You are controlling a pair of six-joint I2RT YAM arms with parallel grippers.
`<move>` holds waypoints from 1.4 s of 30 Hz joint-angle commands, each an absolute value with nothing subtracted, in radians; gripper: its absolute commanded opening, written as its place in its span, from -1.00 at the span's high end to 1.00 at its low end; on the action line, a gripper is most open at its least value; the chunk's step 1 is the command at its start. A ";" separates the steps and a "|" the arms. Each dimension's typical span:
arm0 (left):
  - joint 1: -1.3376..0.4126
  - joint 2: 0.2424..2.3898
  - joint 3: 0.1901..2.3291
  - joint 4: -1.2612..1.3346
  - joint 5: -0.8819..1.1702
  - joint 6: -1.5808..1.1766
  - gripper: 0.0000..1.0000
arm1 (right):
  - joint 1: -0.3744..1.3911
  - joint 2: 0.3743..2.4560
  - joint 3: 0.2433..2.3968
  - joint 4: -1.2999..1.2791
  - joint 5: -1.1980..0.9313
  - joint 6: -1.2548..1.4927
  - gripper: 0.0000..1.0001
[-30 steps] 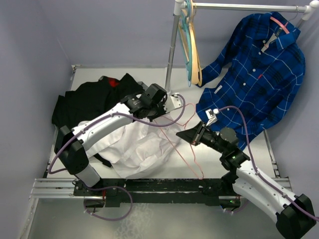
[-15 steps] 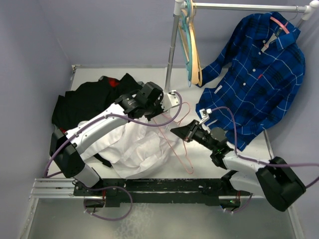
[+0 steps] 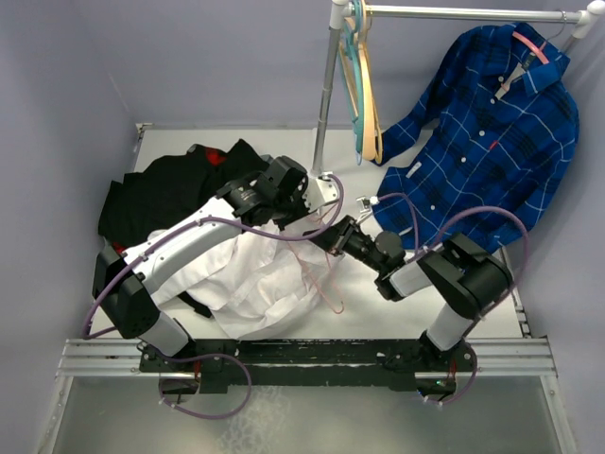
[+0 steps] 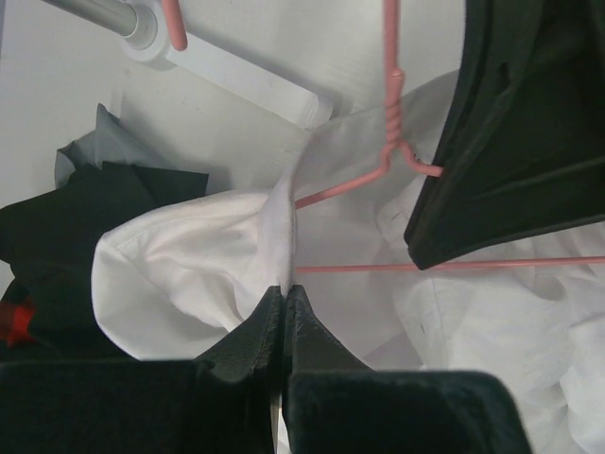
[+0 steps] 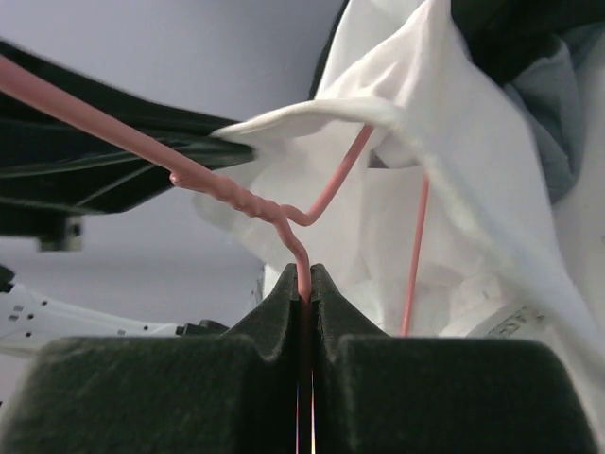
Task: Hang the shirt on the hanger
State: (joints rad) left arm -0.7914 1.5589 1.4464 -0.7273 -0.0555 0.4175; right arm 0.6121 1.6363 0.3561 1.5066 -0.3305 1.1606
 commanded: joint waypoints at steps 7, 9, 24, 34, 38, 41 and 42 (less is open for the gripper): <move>-0.783 1.516 1.448 -0.709 -0.014 0.397 1.00 | 0.646 1.834 0.465 1.879 -0.313 1.175 1.00; -0.782 1.523 1.450 -0.714 0.001 0.397 1.00 | 0.647 1.861 0.487 1.879 -0.320 1.169 1.00; -0.783 1.547 1.405 -0.707 0.041 0.383 1.00 | 0.639 1.899 0.548 1.889 -0.323 1.130 1.00; -0.782 1.547 1.428 -0.698 -0.052 0.421 0.92 | 0.639 1.812 0.496 1.888 -0.329 1.124 1.00; -0.784 1.541 1.434 -0.738 0.049 0.408 0.91 | 0.636 1.831 0.516 1.888 -0.318 1.114 1.00; -0.784 1.538 1.428 -0.750 0.084 0.403 0.88 | 0.634 1.869 0.554 1.888 -0.317 1.101 1.00; -0.784 1.539 1.424 -0.753 0.089 0.403 0.88 | 0.632 1.880 0.568 1.888 -0.319 1.097 1.00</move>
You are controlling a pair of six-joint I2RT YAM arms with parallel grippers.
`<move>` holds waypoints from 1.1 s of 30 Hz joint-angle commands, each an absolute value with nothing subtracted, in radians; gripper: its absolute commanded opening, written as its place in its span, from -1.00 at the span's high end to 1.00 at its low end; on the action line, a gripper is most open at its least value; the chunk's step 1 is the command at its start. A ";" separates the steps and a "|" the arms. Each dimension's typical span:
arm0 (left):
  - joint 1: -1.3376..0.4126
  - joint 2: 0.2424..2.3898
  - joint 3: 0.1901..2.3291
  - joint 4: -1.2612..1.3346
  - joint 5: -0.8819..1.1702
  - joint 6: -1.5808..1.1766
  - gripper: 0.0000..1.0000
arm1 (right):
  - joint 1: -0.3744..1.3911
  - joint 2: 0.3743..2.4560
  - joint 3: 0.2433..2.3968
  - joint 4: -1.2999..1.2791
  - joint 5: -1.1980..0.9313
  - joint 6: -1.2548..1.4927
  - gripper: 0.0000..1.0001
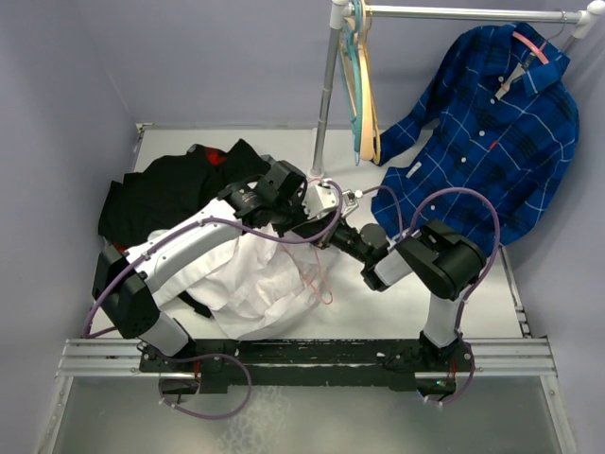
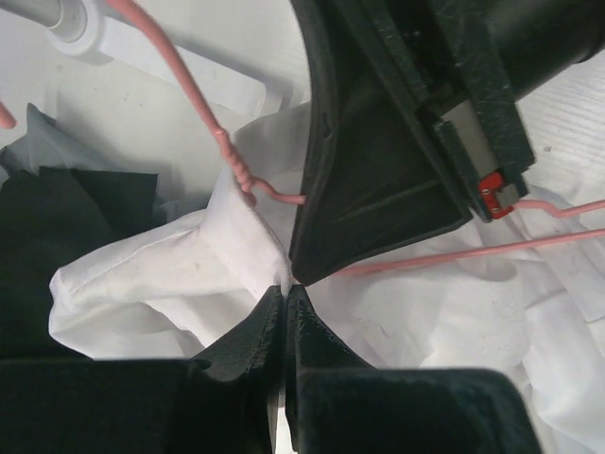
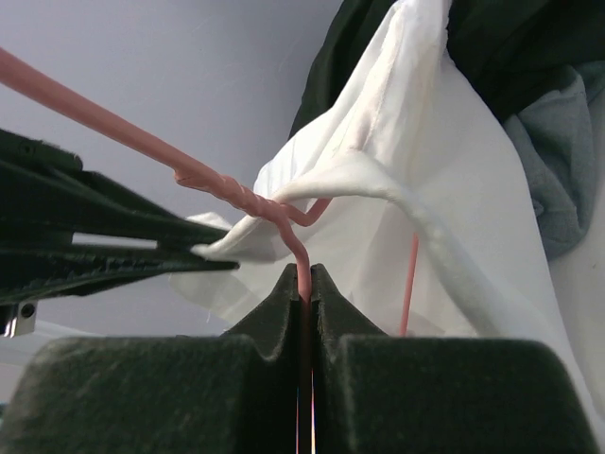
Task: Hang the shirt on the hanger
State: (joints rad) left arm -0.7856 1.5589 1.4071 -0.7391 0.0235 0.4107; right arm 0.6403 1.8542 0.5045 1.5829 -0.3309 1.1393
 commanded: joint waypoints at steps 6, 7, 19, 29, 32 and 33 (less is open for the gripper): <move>-0.784 1.533 1.422 -0.774 0.128 0.413 -0.46 | 0.624 1.931 0.618 1.888 -0.332 1.097 1.00; -0.782 1.524 1.432 -0.777 0.118 0.430 -0.79 | 0.622 1.939 0.619 1.888 -0.335 1.095 1.00; -0.180 1.663 1.660 -1.191 1.220 1.335 -0.95 | 0.594 1.995 0.602 1.888 -0.371 1.068 1.00; -0.225 2.106 1.961 -1.548 1.233 1.700 -0.90 | 0.592 2.004 0.599 1.888 -0.378 1.052 1.00; -0.236 2.179 2.027 -1.549 1.221 1.650 -0.90 | 0.591 2.003 0.600 1.888 -0.383 1.044 1.00; -0.240 2.204 2.054 -1.548 1.216 1.630 -0.90 | 0.592 2.003 0.600 1.888 -0.385 1.043 1.00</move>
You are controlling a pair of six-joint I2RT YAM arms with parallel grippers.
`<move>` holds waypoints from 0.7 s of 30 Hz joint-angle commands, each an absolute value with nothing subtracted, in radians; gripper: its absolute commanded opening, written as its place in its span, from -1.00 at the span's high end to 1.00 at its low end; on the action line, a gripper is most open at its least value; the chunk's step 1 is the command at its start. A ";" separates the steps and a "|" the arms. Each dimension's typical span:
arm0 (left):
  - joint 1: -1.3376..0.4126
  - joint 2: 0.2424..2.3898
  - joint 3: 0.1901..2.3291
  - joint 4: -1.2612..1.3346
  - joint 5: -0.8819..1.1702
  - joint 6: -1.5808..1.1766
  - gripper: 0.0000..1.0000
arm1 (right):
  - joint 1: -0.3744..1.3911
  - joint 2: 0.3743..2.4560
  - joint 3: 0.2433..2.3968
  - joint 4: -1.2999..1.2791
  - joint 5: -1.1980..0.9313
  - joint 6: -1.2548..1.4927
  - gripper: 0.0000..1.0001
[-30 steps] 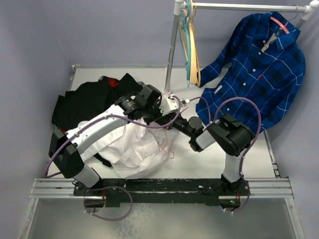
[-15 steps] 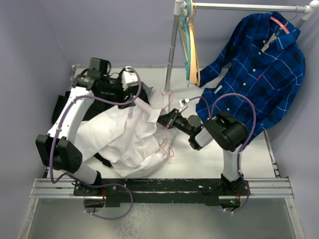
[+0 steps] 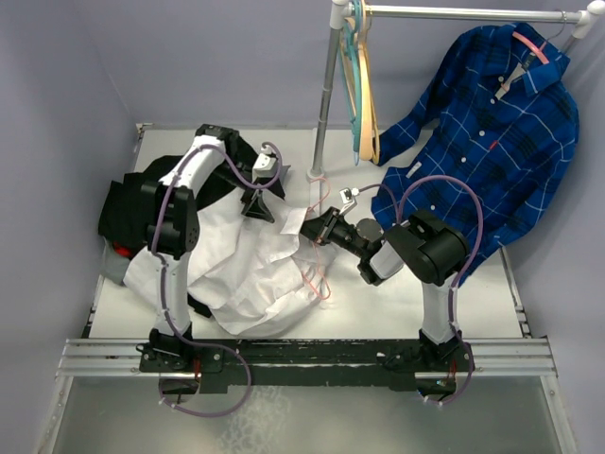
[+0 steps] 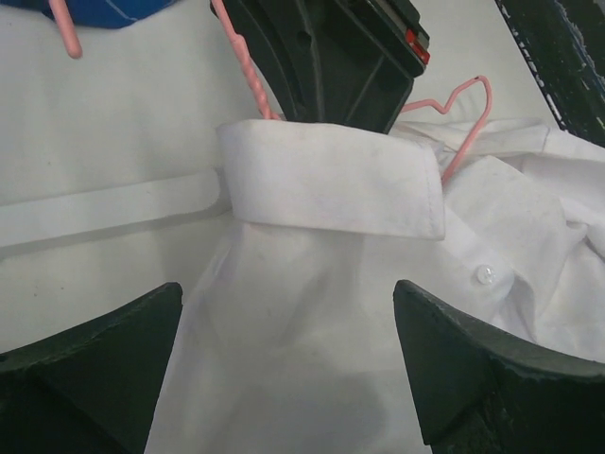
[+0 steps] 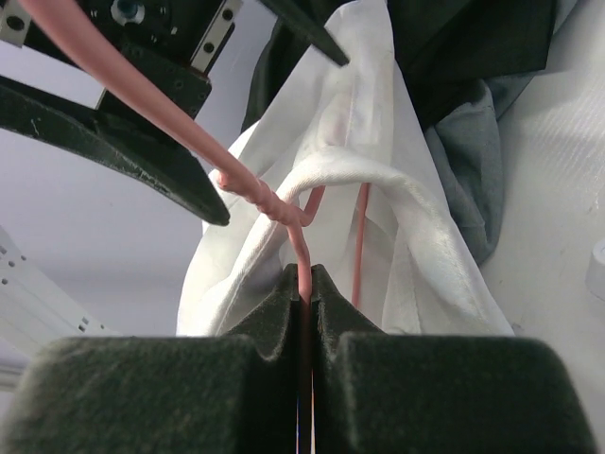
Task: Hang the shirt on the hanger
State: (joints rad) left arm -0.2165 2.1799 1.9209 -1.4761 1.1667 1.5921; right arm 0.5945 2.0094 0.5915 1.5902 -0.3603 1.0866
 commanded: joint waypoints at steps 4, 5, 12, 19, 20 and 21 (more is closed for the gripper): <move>-0.255 2.276 2.144 -1.548 1.203 1.573 -0.94 | 0.592 2.006 0.601 1.888 -0.388 1.037 1.00; -0.262 2.287 2.159 -1.548 1.202 1.565 -0.94 | 0.592 2.006 0.603 1.888 -0.387 1.036 1.00; -0.315 2.340 2.172 -1.548 1.097 1.534 -0.92 | 0.590 2.019 0.616 1.888 -0.394 1.038 1.00; -0.341 2.354 2.143 -1.549 1.043 1.500 -0.53 | 0.590 2.016 0.614 1.888 -0.402 1.030 1.00; -0.347 2.353 2.143 -1.549 1.035 1.500 -0.43 | 0.590 2.015 0.612 1.887 -0.404 1.028 1.00; -0.351 2.353 2.141 -1.549 1.030 1.499 -0.34 | 0.590 2.012 0.610 1.886 -0.407 1.025 1.00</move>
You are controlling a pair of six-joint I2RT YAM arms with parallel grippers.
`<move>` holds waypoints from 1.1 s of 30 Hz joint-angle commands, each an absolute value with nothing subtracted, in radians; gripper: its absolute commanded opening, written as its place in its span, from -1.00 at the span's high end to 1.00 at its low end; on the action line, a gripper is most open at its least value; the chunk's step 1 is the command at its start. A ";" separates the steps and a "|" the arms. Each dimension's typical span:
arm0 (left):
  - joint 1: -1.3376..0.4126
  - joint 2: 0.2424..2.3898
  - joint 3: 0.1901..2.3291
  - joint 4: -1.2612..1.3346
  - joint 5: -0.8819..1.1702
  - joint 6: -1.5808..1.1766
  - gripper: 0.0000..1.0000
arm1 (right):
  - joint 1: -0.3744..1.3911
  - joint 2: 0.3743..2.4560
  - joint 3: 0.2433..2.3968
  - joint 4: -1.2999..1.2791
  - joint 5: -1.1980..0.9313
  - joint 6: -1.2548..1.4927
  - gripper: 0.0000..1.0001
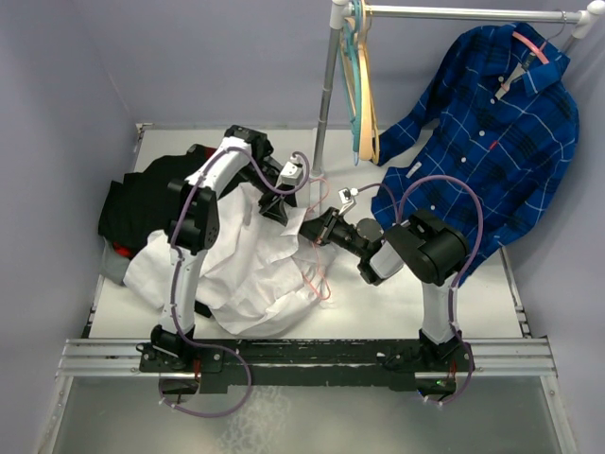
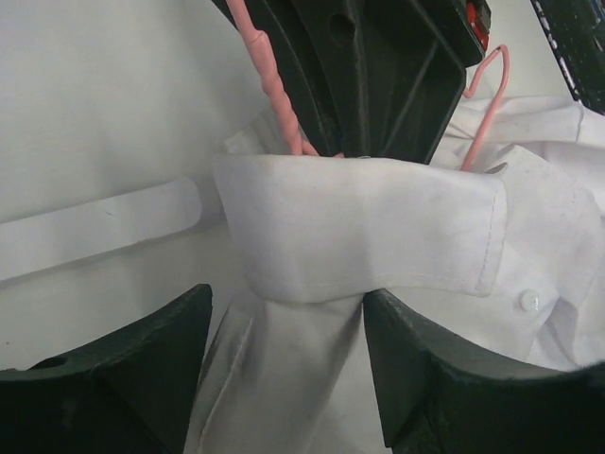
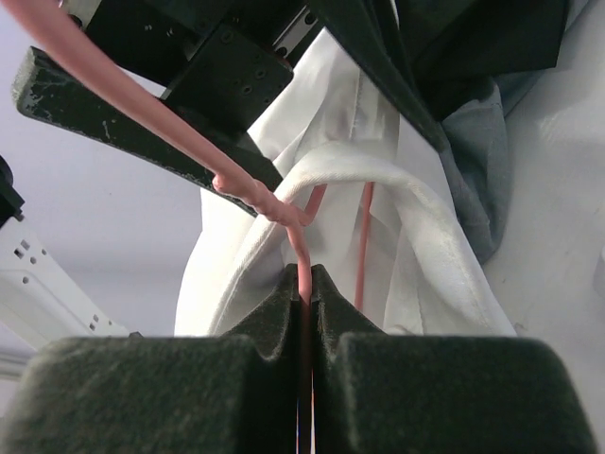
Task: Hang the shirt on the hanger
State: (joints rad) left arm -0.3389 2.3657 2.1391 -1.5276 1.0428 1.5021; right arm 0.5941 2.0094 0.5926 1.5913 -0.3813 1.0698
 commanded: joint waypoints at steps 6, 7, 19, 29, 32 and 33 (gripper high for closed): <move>-0.369 2.325 2.139 -1.549 1.034 1.518 0.62 | 0.587 2.000 0.616 1.864 -0.463 1.016 1.00; -0.370 2.318 2.137 -1.549 1.035 1.525 0.81 | 0.584 2.002 0.618 1.860 -0.473 1.016 1.00; -0.376 2.221 2.065 -1.549 1.060 1.612 1.00 | 0.577 1.726 0.562 1.416 -0.434 0.766 -0.72; -0.376 2.026 1.948 -1.549 1.044 1.680 1.00 | 0.578 0.931 0.433 0.555 -0.189 0.499 -1.00; -0.376 1.938 1.919 -1.548 1.054 1.690 1.00 | 0.578 0.704 0.438 0.282 -0.120 0.543 -1.00; -0.376 1.913 1.913 -1.548 1.061 1.692 1.00 | 0.577 0.652 0.434 0.218 -0.108 0.570 -1.00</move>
